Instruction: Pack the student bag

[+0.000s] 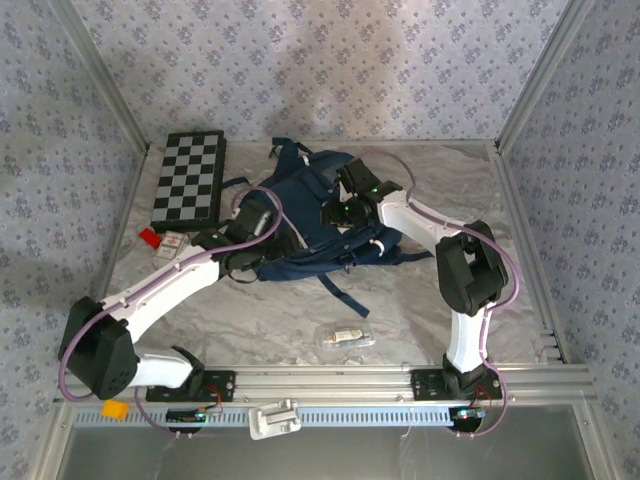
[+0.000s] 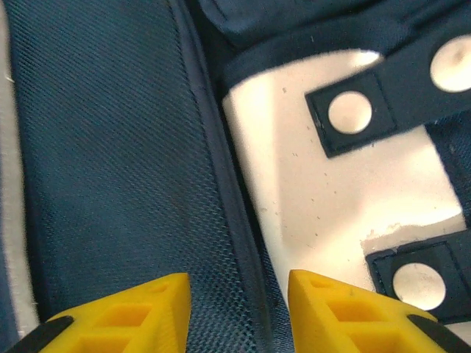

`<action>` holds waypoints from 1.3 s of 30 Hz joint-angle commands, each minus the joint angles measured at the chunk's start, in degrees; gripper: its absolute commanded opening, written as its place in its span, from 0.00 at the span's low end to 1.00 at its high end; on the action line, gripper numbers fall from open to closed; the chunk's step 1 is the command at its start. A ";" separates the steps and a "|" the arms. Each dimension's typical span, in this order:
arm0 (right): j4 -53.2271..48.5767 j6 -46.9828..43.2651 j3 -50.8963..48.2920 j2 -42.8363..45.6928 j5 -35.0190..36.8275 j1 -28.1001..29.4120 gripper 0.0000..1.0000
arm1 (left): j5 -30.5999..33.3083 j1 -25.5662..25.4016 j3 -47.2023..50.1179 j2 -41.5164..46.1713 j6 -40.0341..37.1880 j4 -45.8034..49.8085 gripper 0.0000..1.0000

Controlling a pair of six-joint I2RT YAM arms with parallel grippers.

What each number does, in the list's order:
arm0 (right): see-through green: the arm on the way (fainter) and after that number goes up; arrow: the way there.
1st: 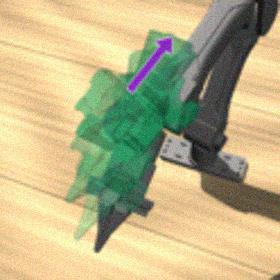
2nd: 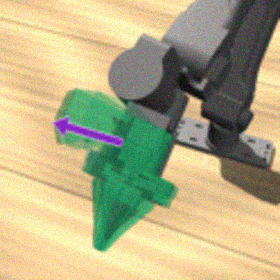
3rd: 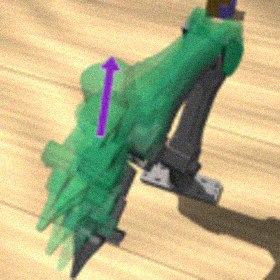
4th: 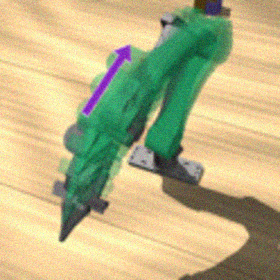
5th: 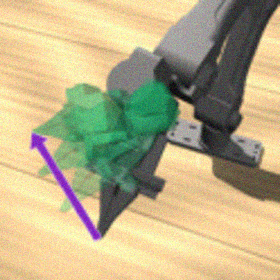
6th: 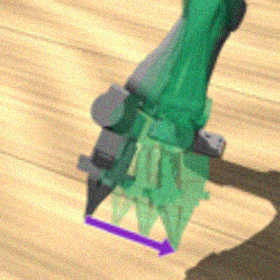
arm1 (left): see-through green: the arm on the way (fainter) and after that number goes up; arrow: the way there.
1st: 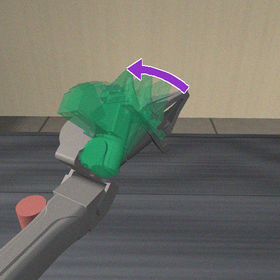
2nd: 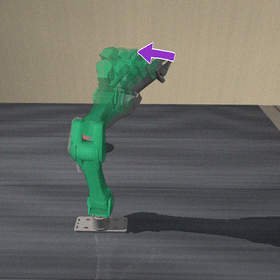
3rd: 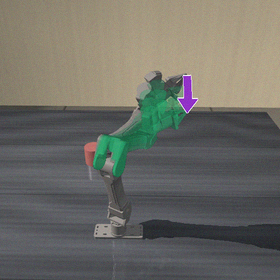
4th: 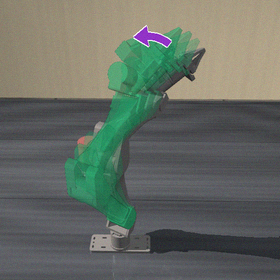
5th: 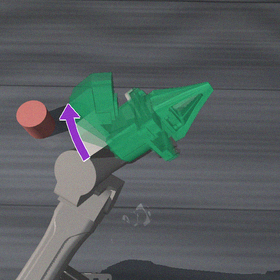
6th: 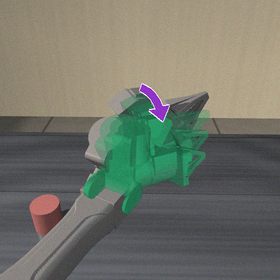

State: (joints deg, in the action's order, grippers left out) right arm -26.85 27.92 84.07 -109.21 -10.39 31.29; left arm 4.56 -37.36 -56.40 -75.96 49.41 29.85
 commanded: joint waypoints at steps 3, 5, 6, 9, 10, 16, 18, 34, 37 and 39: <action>-1.11 -1.03 0.33 -1.40 -2.63 0.00 0.31 | 4.24 -1.26 -3.23 -2.45 -2.71 0.43 1.00; -0.80 -0.81 0.00 -1.23 -3.11 0.09 0.25 | 4.96 -1.39 -3.33 -3.00 -2.93 0.81 1.00; -0.52 -0.64 -0.37 -1.03 -3.54 0.09 0.21 | 5.43 -1.39 -3.36 -3.00 -2.93 1.08 1.00; 1.15 0.40 -2.29 0.20 -4.42 0.13 0.12 | 5.95 -1.48 -3.19 -2.70 -3.47 0.74 1.00; 1.49 0.84 -2.74 0.67 -4.54 0.20 0.08 | 6.09 -1.46 -3.19 -2.59 -3.90 0.66 1.00; 6.63 5.26 -6.14 4.08 -7.28 0.81 0.00 | 4.71 -1.37 -2.93 -2.39 -7.26 -1.15 1.00; 9.77 7.64 -7.67 5.71 -8.33 1.12 0.00 | 5.38 -1.35 -3.05 -2.39 -7.57 -0.88 1.00; 27.25 24.76 -15.25 12.76 -3.50 5.40 0.00 | 12.53 -7.04 -1.28 1.70 -1.53 3.35 1.00; 29.00 27.33 -18.10 13.95 -2.37 5.42 0.00 | 14.01 -9.21 -0.97 1.15 2.18 3.39 1.00; 30.47 28.63 -19.30 14.84 -1.69 5.26 0.00 | 16.39 -10.85 -0.93 0.46 4.56 3.89 1.00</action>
State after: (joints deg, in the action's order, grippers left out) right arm -2.59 52.45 65.47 -98.59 -13.26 36.49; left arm 16.45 -46.54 -57.63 -75.13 49.34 31.73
